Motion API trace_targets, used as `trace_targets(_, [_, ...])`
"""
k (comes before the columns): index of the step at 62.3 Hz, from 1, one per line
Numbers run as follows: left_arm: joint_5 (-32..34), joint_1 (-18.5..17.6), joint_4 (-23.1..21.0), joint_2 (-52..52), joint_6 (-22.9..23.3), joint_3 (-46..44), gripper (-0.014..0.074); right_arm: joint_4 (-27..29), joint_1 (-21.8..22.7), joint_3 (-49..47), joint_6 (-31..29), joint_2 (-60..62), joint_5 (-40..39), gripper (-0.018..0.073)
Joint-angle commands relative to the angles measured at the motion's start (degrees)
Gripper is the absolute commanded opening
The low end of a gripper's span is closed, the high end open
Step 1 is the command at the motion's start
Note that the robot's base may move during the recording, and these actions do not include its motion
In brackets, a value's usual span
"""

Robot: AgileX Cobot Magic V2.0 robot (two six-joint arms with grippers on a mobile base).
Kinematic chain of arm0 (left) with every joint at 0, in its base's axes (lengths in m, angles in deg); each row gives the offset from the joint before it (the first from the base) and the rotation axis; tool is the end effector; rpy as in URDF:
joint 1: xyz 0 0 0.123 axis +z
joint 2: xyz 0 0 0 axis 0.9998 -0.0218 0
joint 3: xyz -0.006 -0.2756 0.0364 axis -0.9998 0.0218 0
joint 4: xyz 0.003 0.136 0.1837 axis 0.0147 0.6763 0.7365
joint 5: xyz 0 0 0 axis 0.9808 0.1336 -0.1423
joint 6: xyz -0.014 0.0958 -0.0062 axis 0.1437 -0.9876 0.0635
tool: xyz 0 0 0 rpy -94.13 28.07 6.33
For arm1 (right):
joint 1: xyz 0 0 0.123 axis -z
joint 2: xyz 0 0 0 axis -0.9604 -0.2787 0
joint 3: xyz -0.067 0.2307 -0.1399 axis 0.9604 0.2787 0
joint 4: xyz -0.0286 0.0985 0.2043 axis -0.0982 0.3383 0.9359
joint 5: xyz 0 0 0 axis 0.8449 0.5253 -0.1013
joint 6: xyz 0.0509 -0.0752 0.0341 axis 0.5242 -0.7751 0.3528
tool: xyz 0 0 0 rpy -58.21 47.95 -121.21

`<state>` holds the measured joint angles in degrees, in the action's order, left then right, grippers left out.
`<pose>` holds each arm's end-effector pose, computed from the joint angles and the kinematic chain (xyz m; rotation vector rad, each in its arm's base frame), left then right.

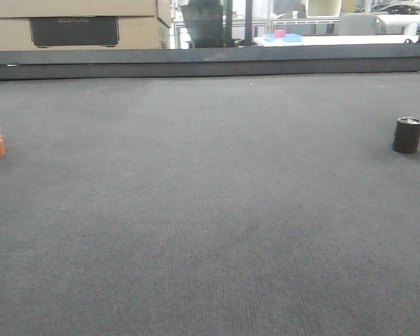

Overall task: Place cylindrical capacitor in blue bin on shelf
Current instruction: 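Lower the right gripper over the brown capacitor, then close the right gripper around the brown capacitor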

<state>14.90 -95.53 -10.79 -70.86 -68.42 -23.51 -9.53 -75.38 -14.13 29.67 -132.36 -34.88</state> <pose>0.2474 -0.0280 0.3617 0.1122 2.2102 -0.0554 0.3325 0.0189 0.3036 -0.0095 2.6451 0.1588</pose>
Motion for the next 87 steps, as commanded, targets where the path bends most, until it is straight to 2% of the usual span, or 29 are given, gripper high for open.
trace_targets(1, [0.2, -0.3, -1.4, -0.4, 0.5, -0.5, -0.0111, -2.1, -1.1, -3.9, -0.3, -4.4, 1.9, -0.0127])
trace_targets(6, [0.2, -0.3, -1.9, -0.5, 0.5, -0.5, -0.0111, -2.7, -2.0, -6.0, -0.1, -7.4, 2.6, -0.0042])
trace_targets(13, [0.2, -0.3, -2.4, -0.5, 0.5, -0.5, -0.0111, -2.7, -2.4, -9.0, 0.0, -11.6, 2.9, 0.0171])
trace_targets(20, [-0.2, -0.3, -2.6, -0.5, 0.5, -0.5, -0.0111, -2.8, -2.4, -10.8, 0.0, -14.3, 2.6, 0.0277])
trace_targets(38, [-2.9, -0.3, -2.7, -0.5, 0.5, -0.5, -0.0111, -3.5, -2.4, -13.5, 0.0, -20.1, 0.2, 0.0289])
trace_targets(65, [-2.9, -0.3, -3.0, -0.5, 0.5, -0.5, -0.0111, -3.8, -1.8, -13.7, 0.2, -23.4, 4.3, 0.0289])
trace_targets(87, [-2.9, -0.3, -3.7, -0.5, 0.5, -0.5, -0.0111, -3.4, -1.7, -13.9, 0.2, -24.7, 4.7, 0.0289])
